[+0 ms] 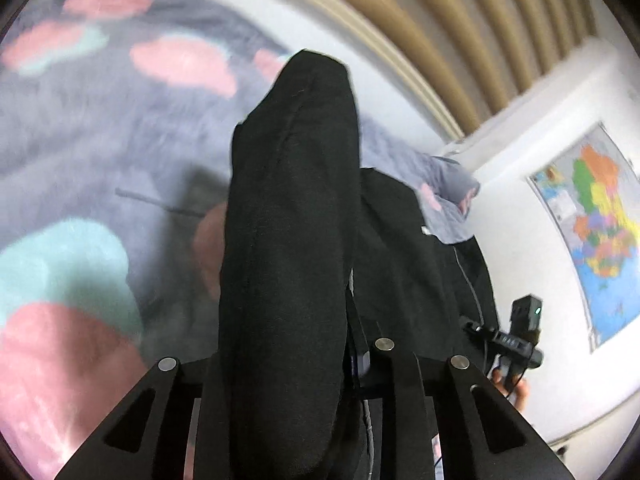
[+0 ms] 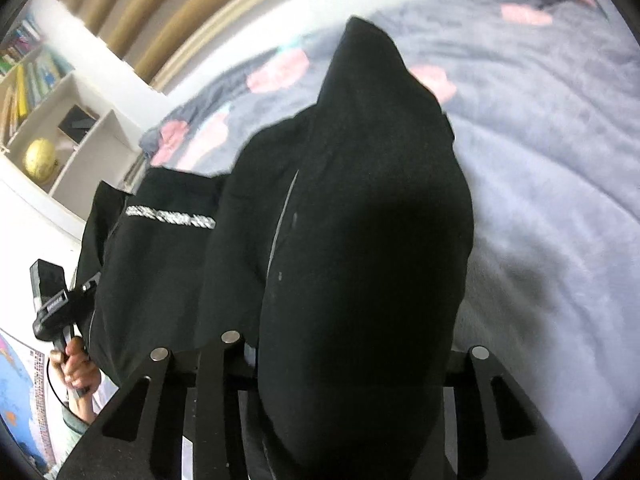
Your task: Fold large clothes
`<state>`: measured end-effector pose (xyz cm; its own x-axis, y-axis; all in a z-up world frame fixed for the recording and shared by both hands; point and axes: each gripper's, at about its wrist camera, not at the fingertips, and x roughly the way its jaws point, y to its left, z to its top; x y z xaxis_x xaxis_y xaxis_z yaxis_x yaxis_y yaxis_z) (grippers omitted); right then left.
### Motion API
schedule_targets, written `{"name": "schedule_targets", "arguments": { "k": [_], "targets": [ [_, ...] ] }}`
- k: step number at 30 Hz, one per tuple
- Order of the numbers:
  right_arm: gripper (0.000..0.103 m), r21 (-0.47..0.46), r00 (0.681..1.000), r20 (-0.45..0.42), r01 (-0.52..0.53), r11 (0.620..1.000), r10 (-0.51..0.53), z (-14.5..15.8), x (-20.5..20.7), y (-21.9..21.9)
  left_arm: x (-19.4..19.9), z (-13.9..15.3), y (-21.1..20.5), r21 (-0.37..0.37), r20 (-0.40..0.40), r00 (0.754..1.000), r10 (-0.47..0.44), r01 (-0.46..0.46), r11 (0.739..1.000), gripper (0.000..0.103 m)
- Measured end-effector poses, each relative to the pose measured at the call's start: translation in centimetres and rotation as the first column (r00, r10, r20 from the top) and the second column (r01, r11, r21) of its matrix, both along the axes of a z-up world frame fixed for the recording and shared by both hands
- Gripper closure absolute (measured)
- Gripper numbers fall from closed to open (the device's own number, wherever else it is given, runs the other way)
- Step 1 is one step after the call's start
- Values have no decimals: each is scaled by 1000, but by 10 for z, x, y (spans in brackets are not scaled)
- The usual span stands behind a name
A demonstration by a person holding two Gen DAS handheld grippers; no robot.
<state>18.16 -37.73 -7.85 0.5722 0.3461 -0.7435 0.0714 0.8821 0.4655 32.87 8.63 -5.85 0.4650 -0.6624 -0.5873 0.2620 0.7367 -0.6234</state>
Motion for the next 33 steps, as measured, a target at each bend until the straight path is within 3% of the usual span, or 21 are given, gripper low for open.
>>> {"name": "schedule_targets", "arguments": {
  "k": [6, 11, 14, 18, 20, 21, 24, 26, 29, 33],
  "targets": [
    [60, -55, 999, 28, -38, 998, 39, 65, -54, 21, -73, 58, 15, 1, 90, 995, -29, 29, 1000, 79],
    [60, -81, 998, 8, -59, 995, 60, 76, -99, 38, -137, 68, 23, 21, 101, 994, -53, 51, 998, 79],
    [60, -84, 996, -51, -78, 993, 74, 54, -117, 40, -157, 48, 27, 46, 77, 995, -64, 60, 997, 79],
    [51, -93, 978, -206, -48, 995, 28, -12, -125, 34, -165, -13, 42, 58, -46, 999, -23, 26, 998, 80],
    [31, -60, 969, -244, 5, 998, -20, -37, -131, 19, -164, -51, 58, 48, -134, 991, 24, -18, 999, 80],
    [29, 8, 967, -250, 59, 998, -55, -49, -138, 4, -163, -71, 69, 18, -185, 982, 38, -35, 999, 75],
    [26, 154, 965, -235, 153, 976, -115, -60, -160, -26, -168, -113, 109, -159, -304, 951, 60, -112, 981, 40],
    [21, 175, 965, -221, 179, 968, -139, -56, -177, -41, -176, -125, 132, -261, -338, 940, 48, -143, 955, 40],
    [21, 71, 968, -198, 172, 982, -156, -33, -192, -42, -189, -114, 146, -213, -313, 947, 75, -147, 966, 40],
    [21, -215, 977, -100, 163, 963, -188, 18, -195, -15, -204, -69, 150, -70, -187, 972, 141, -156, 985, 39]
  ]
}}
